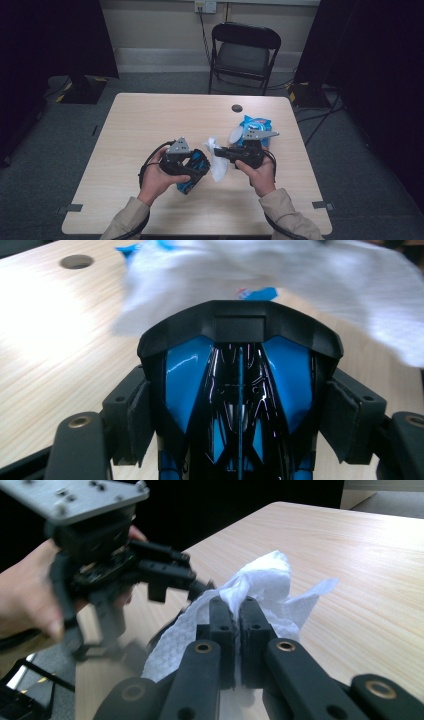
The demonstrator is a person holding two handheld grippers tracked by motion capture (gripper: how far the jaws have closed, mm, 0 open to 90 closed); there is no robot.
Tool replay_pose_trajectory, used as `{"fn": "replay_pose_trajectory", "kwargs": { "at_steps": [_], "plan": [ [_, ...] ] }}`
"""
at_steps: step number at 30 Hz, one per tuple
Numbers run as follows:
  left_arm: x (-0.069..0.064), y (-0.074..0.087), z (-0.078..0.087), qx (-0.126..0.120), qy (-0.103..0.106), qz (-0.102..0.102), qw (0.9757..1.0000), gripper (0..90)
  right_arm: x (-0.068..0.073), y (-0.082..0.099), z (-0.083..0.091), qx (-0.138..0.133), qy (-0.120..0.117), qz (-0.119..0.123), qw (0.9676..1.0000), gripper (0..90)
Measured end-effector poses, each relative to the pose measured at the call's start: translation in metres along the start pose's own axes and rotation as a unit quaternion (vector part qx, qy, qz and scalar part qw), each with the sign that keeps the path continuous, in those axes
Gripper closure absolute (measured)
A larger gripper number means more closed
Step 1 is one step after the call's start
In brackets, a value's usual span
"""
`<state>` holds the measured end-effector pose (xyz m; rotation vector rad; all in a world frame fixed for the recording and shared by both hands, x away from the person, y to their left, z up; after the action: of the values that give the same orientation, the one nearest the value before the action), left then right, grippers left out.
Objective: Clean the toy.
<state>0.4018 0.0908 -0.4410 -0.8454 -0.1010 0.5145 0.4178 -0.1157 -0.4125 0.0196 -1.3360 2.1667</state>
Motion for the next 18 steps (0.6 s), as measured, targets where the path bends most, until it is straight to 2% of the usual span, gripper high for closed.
{"fn": "replay_pose_trajectory", "kwargs": {
  "at_steps": [5,7,10,14,18],
  "plan": [
    [-0.010,-0.005,-0.004,0.002,0.012,-0.015,0.9998,25.4,-0.001,-0.004,-0.013,0.008,0.006,-0.003,0.9999,87.4],
    [-0.011,-0.006,-0.005,-0.002,0.014,-0.016,0.9998,25.4,0.000,-0.004,-0.020,0.014,0.002,-0.002,0.9999,87.4],
    [-0.010,-0.004,-0.004,0.004,0.013,-0.015,0.9998,25.5,0.002,-0.003,-0.027,0.021,0.000,0.000,0.9998,87.4],
    [-0.009,-0.003,-0.005,0.005,0.014,-0.012,0.9998,25.4,0.002,-0.001,-0.030,0.024,0.001,-0.001,0.9997,87.4],
    [-0.007,-0.003,-0.004,0.003,0.008,-0.010,0.9999,25.4,0.002,0.000,-0.025,0.019,-0.002,-0.001,0.9998,87.4]
  ]
}}
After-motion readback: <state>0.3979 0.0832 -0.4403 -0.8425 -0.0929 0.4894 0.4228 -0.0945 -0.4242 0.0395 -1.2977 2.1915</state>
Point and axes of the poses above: each handheld gripper's, and its own axes: z roughly backward along the jaws, y roughly out of its underside, x roughly to its left, the point moved 3 cm from there along -z, roughly forward along the jaws, and after that the axes turned 10 degrees about x, right-handed, at the moved point
